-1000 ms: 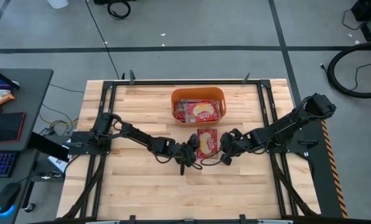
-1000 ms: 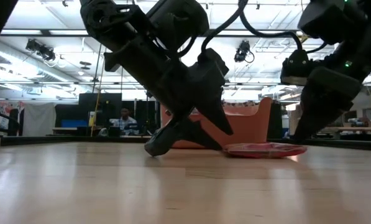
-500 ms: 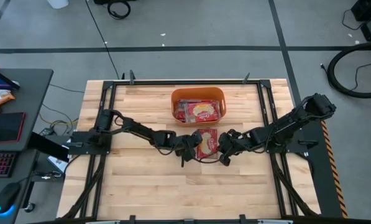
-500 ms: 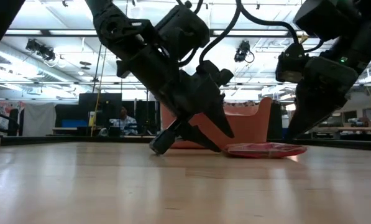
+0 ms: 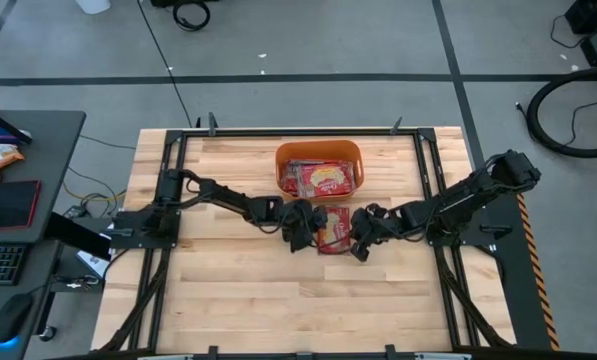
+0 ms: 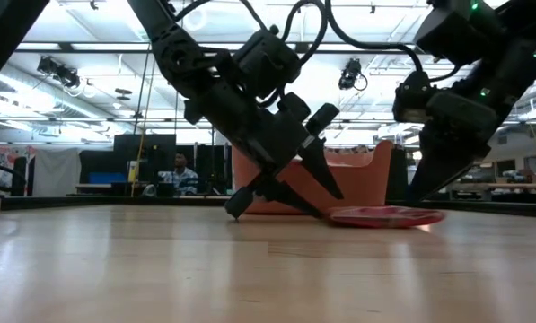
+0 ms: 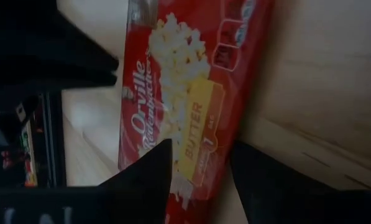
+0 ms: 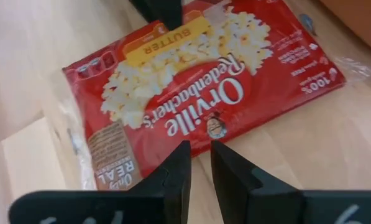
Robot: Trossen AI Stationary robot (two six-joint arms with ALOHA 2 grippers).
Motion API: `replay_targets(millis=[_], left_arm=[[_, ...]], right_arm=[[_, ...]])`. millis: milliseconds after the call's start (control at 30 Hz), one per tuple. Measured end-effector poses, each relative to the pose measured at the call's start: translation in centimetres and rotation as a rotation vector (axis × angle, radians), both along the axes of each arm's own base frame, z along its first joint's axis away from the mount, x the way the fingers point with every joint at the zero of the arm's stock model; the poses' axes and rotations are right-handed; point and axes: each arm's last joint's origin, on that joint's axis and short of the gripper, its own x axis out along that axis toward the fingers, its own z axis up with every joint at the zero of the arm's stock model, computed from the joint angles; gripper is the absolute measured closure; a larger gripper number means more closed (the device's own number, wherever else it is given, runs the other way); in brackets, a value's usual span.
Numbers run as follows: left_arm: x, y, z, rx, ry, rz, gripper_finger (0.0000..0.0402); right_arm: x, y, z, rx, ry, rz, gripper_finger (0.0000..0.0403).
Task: Sort popcorn bags into baskets
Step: Put the red popcorn bag into the orange bin
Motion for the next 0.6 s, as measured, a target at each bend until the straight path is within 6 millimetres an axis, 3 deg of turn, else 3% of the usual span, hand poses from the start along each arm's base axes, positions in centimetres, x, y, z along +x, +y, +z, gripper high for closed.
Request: replay_targets(millis=[133,400,600], left_arm=[[0.0,-0.1,0.0,-0.031,0.005,-0.040,0.0268],[0.0,-0.1,0.0,-0.168,0.004,0.058,0.0389],[0.0,-0.2,0.3,-0.253,-0.008,0.159,0.0396]], right_arm=[[0.0,-0.3,0.0,-0.010,0.006,-0.002,0.0335],[0.0,-0.4,0.0,-0.008,0.007,-0.005,0.0335],[-0.9,0.2,2.3,0.038,0.153,0.022,0.0336]])
